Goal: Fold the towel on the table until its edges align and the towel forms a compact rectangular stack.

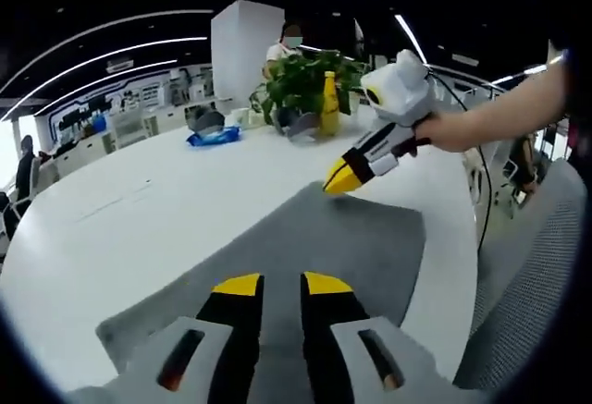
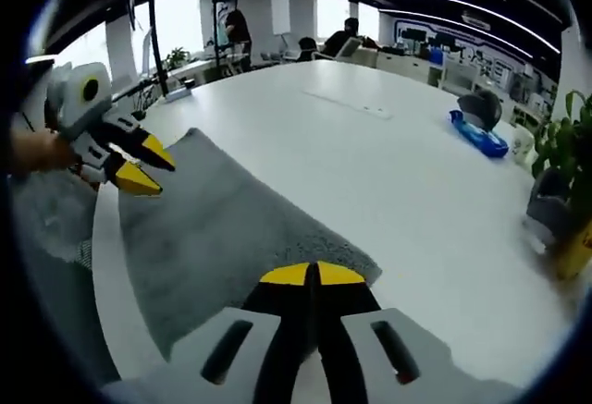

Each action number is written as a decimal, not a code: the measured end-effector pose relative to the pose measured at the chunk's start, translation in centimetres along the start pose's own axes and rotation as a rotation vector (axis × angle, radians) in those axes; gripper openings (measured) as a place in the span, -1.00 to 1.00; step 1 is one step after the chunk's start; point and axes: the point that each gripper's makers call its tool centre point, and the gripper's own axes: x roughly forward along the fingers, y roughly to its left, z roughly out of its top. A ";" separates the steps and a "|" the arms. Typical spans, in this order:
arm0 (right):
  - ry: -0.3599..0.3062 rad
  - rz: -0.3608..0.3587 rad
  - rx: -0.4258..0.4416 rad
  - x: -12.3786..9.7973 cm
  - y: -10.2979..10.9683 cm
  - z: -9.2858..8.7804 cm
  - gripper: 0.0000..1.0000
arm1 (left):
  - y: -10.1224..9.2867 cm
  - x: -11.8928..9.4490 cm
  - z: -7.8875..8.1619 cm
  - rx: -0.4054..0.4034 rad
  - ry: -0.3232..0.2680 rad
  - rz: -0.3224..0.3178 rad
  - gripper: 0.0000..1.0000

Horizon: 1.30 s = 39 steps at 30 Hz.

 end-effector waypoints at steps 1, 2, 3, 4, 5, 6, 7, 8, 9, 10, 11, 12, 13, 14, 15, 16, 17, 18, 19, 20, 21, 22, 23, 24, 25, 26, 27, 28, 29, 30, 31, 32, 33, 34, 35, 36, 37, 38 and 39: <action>0.013 0.007 -0.025 0.2 0.2 -0.1 -1.00 | -0.7 0.1 -0.2 -0.030 0.003 -0.014 -0.81; 0.034 0.018 -0.061 0.4 0.6 -0.2 -1.00 | -1.2 0.3 -0.3 -0.041 0.004 -0.025 -0.83; 0.040 0.020 -0.072 0.6 0.8 -0.3 -1.00 | -1.6 0.5 -0.5 -0.031 0.008 -0.038 -0.84; 0.046 0.027 -0.074 0.8 1.0 -0.4 -1.00 | -2.3 0.7 -1.0 0.010 0.028 -0.060 -0.88; 0.059 0.036 -0.081 1.0 1.2 -0.5 -1.00 | -2.6 0.9 -1.5 0.069 0.059 -0.067 -0.91; 0.079 0.052 -0.096 1.3 1.4 -0.9 -1.00 | -2.6 1.0 -1.7 0.083 0.068 -0.065 -0.92; 0.091 0.060 -0.108 1.5 1.6 -1.0 -1.00 | -2.8 1.2 -1.8 0.071 0.065 -0.061 -0.92; 0.111 0.069 -0.130 1.6 1.9 -1.3 -1.00 | -2.8 1.3 -2.1 0.054 0.071 -0.059 -0.92; 0.139 0.070 -0.176 1.8 2.0 -1.7 -1.00 | -2.9 1.5 -2.6 0.043 0.089 -0.051 -0.93; 0.160 0.051 -0.243 1.9 1.7 -1.9 -1.00 | -3.1 1.6 -3.2 0.053 0.111 -0.048 -0.94; 0.166 0.047 -0.284 2.0 1.8 -1.8 -1.00 | -3.3 1.7 -3.9 0.097 0.143 -0.047 -0.94; 0.192 0.040 -0.319 2.0 1.8 -1.9 -1.00 | -3.3 2.0 -3.3 0.206 0.107 -0.036 -0.94; 0.210 0.034 -0.354 2.1 1.8 -1.9 -1.00 | -3.4 2.0 -3.2 0.248 0.110 -0.031 -0.94; 0.226 0.032 -0.401 2.1 1.9 -1.8 -1.00 | -3.6 1.9 -3.4 0.226 0.127 -0.022 -0.95; 0.243 0.023 -0.458 2.3 2.0 -1.9 -1.00 | -3.7 1.9 -3.4 0.223 0.125 -0.022 -0.95; 0.257 0.016 -0.480 2.4 2.1 -1.9 -1.00 | -3.7 1.9 -3.5 0.230 0.124 -0.021 -0.96; 0.283 0.006 -0.512 2.4 2.1 -2.0 -1.00 | -3.6 2.0 -3.5 0.242 0.122 -0.022 -0.96; 0.300 0.008 -0.548 2.4 2.1 -2.0 -1.00 | -3.7 2.0 -3.5 0.269 0.121 -0.025 -0.96; 0.317 0.007 -0.571 2.4 2.1 -2.0 -1.00 | -3.7 1.8 -3.5 0.306 0.132 -0.021 -0.97; 0.315 -0.006 -0.544 2.6 2.2 -2.0 -1.00 | -3.7 1.8 -3.5 0.331 0.139 -0.012 -0.97; 0.328 -0.002 -0.564 2.6 2.2 -2.0 -1.00 | -3.8 1.9 -3.5 0.400 0.148 -0.009 -0.98; 0.341 -0.007 -0.568 2.6 2.2 -2.0 -1.00 | -4.0 2.0 -3.5 0.444 0.153 -0.011 -0.98; 0.349 -0.010 -0.574 2.6 2.2 -2.0 -1.00 | -4.1 2.0 -3.5 0.480 0.161 -0.011 -0.99; 0.359 -0.011 -0.583 2.7 2.1 -2.0 -1.00 | -4.1 2.0 -3.5 0.459 0.162 -0.009 -0.99; 0.363 -0.013 -0.585 2.7 2.1 -2.0 -1.00 | -4.0 2.0 -3.5 0.447 0.162 -0.009 -0.99; 0.370 -0.016 -0.595 2.6 2.1 -2.1 -1.00 | -4.0 2.0 -3.5 0.443 0.163 -0.008 -0.99; 0.371 -0.016 -0.602 2.6 2.1 -2.1 -1.00 | -3.9 1.9 -3.5 0.447 0.163 -0.009 -0.99; 0.376 -0.019 -0.628 2.5 2.1 -2.1 -1.00 | -4.0 1.9 -3.5 0.461 0.164 -0.008 -0.99; 0.379 -0.021 -0.658 2.5 2.1 -2.1 -1.00 | -4.1 1.9 -3.5 0.477 0.167 -0.006 -0.99; 0.384 -0.023 -0.702 2.5 2.1 -2.1 -1.00 | -4.1 1.9 -3.5 0.512 0.173 -0.004 -0.99; 0.386 -0.022 -0.737 2.5 2.1 -2.1 -1.00 | -4.1 1.8 -3.5 0.553 0.184 0.002 -0.99; 0.387 -0.025 -0.754 2.5 2.2 -2.1 -1.00 | -4.2 1.8 -3.4 0.618 0.192 0.015 -0.99; 0.392 -0.031 -0.765 2.5 2.3 -2.2 -1.00 | -4.3 1.8 -3.4 0.671 0.200 0.020 -0.99; 0.395 -0.034 -0.767 2.5 2.3 -2.3 -1.00 | -4.4 1.9 -3.4 0.707 0.209 0.029 -0.99; 0.402 -0.041 -0.767 2.5 2.2 -2.3 -1.00 | -4.5 1.9 -3.5 0.740 0.221 0.035 -0.99; 0.403 -0.041 -0.770 2.5 2.2 -2.2 -1.00 | -4.5 1.9 -3.5 0.750 0.226 0.037 -0.99; 0.408 -0.043 -0.764 2.5 2.2 -2.2 -1.00 | -4.6 2.0 -3.6 0.738 0.228 0.033 -0.99; 0.410 -0.046 -0.748 2.5 2.1 -2.1 -1.00 | -4.4 1.9 -3.5 0.730 0.229 0.032 -0.99; 0.414 -0.048 -0.708 2.5 2.1 -2.2 -1.00 | -4.3 1.9 -3.5 0.713 0.231 0.027 -0.99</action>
